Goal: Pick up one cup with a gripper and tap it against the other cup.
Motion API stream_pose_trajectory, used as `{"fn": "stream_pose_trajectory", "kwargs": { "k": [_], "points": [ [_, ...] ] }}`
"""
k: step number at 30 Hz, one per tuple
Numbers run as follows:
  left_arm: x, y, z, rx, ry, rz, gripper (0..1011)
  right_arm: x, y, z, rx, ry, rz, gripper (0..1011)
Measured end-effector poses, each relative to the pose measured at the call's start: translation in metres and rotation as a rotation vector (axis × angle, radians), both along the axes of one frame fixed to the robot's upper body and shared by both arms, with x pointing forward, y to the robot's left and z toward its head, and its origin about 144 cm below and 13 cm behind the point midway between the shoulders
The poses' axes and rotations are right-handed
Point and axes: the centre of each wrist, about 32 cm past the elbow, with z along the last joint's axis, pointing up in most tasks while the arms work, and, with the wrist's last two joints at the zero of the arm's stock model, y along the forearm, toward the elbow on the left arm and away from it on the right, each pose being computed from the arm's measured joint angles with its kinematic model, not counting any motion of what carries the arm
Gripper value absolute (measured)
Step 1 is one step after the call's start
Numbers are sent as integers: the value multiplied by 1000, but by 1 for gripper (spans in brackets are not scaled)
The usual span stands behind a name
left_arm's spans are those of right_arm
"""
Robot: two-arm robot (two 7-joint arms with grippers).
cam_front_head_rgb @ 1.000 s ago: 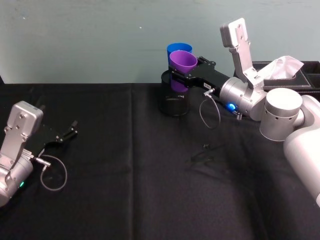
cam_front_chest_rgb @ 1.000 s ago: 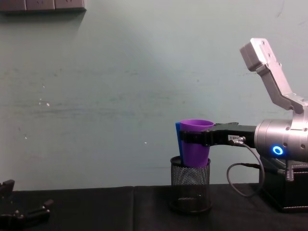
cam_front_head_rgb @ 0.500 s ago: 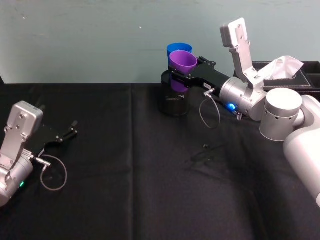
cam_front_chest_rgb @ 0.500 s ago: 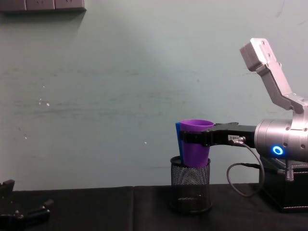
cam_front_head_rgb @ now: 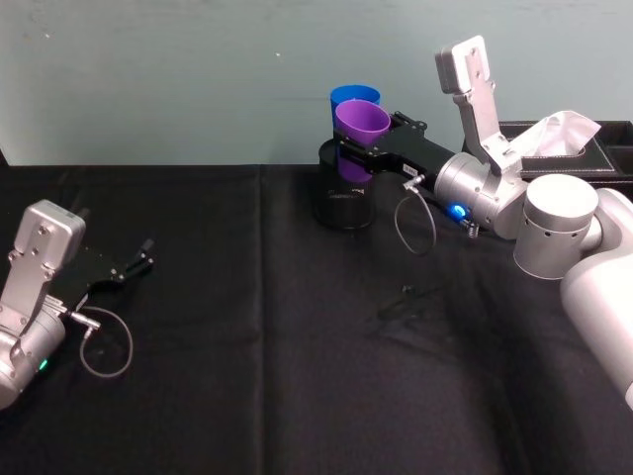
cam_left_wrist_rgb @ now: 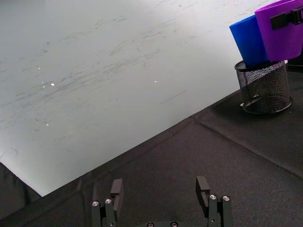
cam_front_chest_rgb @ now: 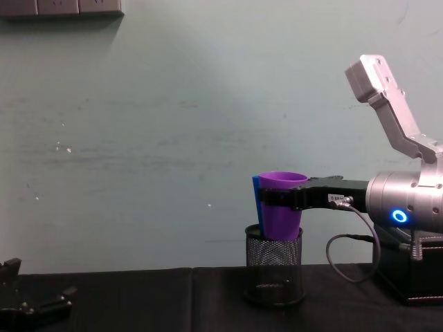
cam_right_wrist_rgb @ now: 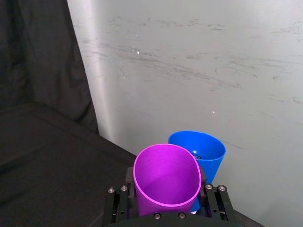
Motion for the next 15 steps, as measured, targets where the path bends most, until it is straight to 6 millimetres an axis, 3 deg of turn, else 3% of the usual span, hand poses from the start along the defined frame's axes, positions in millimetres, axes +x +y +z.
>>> {"fn": "stream_pose_trajectory", "kwargs": {
  "k": [15],
  "points": [
    [0, 0, 0, 0, 0, 0, 1000, 0, 0, 0, 0, 0, 0, 724]
  ]
}}
